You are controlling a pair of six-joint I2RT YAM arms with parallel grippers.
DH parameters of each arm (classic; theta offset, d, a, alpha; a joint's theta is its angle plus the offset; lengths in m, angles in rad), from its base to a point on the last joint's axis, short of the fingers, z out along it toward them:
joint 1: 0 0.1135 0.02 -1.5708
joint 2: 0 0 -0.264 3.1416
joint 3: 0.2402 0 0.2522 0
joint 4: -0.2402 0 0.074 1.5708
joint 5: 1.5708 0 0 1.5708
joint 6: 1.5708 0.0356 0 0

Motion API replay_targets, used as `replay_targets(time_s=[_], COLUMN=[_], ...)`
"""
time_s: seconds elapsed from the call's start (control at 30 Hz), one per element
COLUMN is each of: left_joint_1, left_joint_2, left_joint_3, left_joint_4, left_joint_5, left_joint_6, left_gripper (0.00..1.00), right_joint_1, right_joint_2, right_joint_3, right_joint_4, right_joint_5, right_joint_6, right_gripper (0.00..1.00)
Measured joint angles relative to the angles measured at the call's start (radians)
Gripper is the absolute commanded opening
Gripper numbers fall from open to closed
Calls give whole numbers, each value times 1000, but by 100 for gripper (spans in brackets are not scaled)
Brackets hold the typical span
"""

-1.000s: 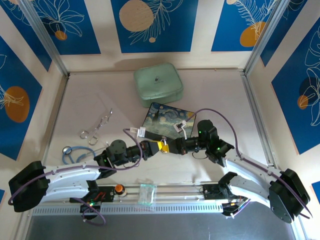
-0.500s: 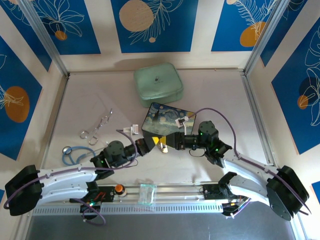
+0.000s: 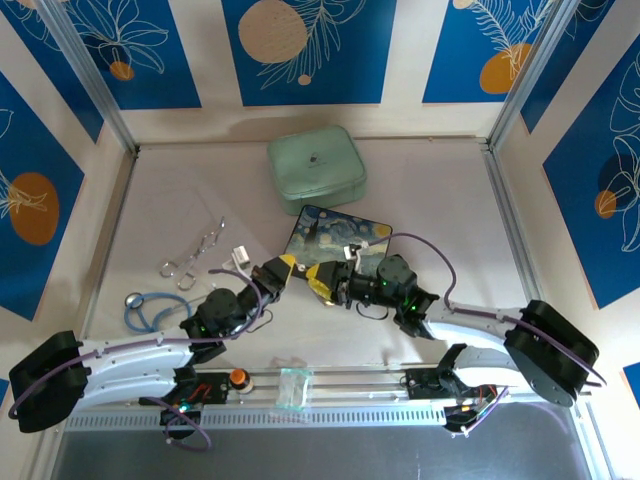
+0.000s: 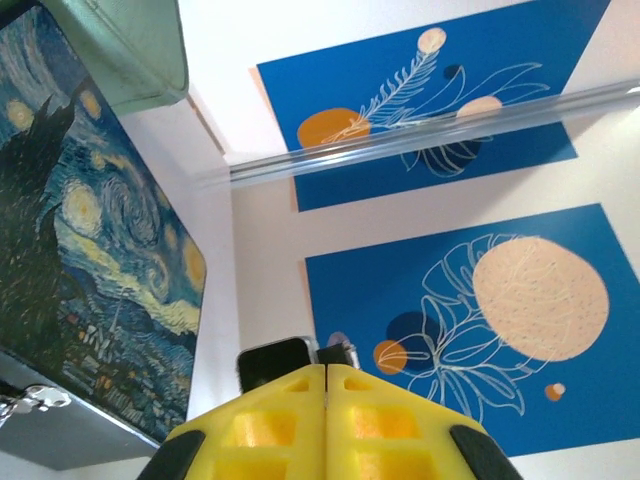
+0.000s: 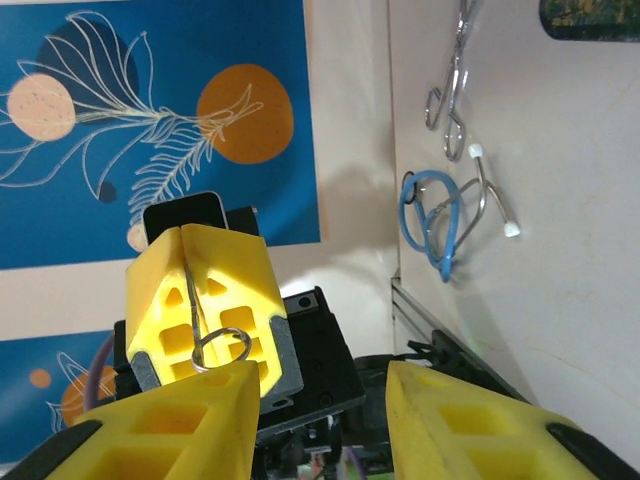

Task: Unlock the padlock with the key

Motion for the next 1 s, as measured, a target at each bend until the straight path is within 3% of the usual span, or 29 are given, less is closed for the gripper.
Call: replay_targets(time_s=[0.17, 0.3, 0.5, 1.0], left_joint_1=[0, 0, 0, 0], left_joint_2=[0, 2, 12, 69], left_joint_3=[-5, -8, -8, -14], left_joint_4=[25, 38, 52, 121], left_joint_5=[-26, -39, -45, -49], left_joint_6=[-21, -25, -25, -51], left_gripper=[0, 0, 0, 0], right_joint_1=[32, 41, 48, 64], right_joint_2=[13, 13, 2, 127], right_joint_3=[0, 0, 2, 59], right_joint_4=[84, 94, 95, 202], right_joint_5=[66, 110, 147, 143], right_joint_6=[27, 40, 44, 58], right_gripper=[28, 39, 42, 26])
